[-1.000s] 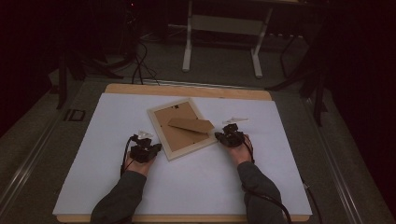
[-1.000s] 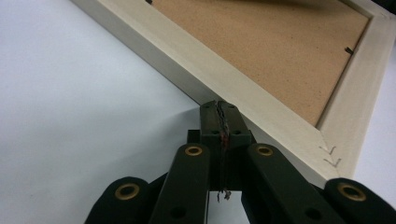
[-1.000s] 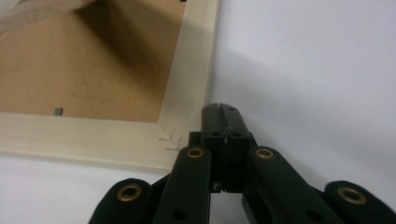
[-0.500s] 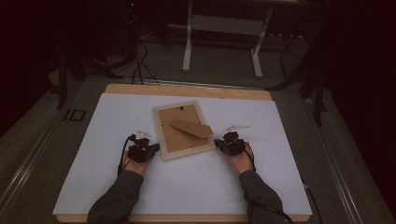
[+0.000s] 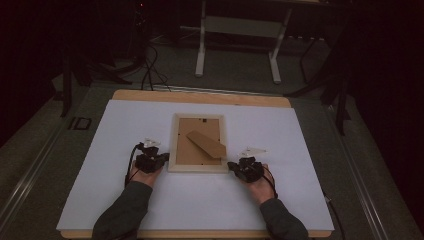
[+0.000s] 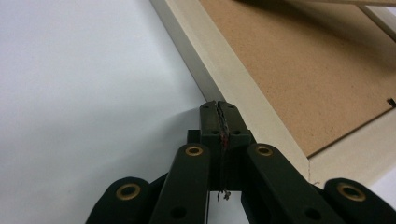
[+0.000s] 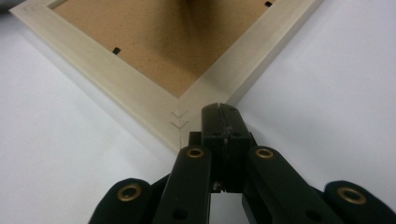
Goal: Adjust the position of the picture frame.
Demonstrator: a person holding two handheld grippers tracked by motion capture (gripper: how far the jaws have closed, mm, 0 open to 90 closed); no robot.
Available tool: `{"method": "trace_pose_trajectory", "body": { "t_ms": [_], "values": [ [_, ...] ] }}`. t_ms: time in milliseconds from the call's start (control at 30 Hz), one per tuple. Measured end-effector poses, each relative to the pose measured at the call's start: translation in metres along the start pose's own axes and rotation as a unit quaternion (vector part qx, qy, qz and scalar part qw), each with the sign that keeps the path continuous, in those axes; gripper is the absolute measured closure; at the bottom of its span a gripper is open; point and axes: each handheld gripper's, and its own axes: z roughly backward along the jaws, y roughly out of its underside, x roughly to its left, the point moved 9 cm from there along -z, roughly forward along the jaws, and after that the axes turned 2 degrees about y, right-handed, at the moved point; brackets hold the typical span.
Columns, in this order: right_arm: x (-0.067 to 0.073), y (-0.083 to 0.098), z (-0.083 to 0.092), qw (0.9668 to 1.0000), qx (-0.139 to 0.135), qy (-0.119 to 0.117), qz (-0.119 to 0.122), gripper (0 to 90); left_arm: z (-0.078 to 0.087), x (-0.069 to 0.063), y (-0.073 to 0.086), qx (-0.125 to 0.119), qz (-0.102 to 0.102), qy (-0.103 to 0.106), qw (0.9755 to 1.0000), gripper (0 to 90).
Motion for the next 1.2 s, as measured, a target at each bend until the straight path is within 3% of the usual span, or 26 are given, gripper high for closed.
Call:
{"method": "trace_pose_trajectory", "body": {
  "t_ms": [133,333,667,867,1033,1200],
  "values": [
    [0.003,0.006,0.002,0.9998,-0.002,-0.005,-0.017,90.0,-0.002,0.002,-0.003,-0.001,-0.003,0.002,1.0000,90.0],
    [0.017,0.013,0.007,0.9997,-0.006,-0.017,-0.015,90.0,-0.005,0.007,-0.007,0.003,-0.008,0.010,0.9999,90.0],
    [0.050,0.015,0.013,0.9991,-0.012,-0.035,0.022,90.0,-0.011,0.018,-0.016,0.003,-0.013,0.009,0.9999,90.0],
    [0.058,0.016,0.012,0.9985,-0.013,-0.045,0.028,90.0,-0.011,0.023,-0.017,-0.007,-0.006,0.004,1.0000,90.0],
    [0.064,0.016,0.009,0.9977,-0.011,-0.053,0.040,90.0,0.010,0.022,-0.015,-0.044,0.006,0.004,0.9990,90.0],
    [0.075,0.015,0.004,0.9965,-0.009,-0.067,0.049,89.9,0.035,0.011,-0.012,-0.065,-0.015,0.004,0.9977,90.0]
  ]
}}
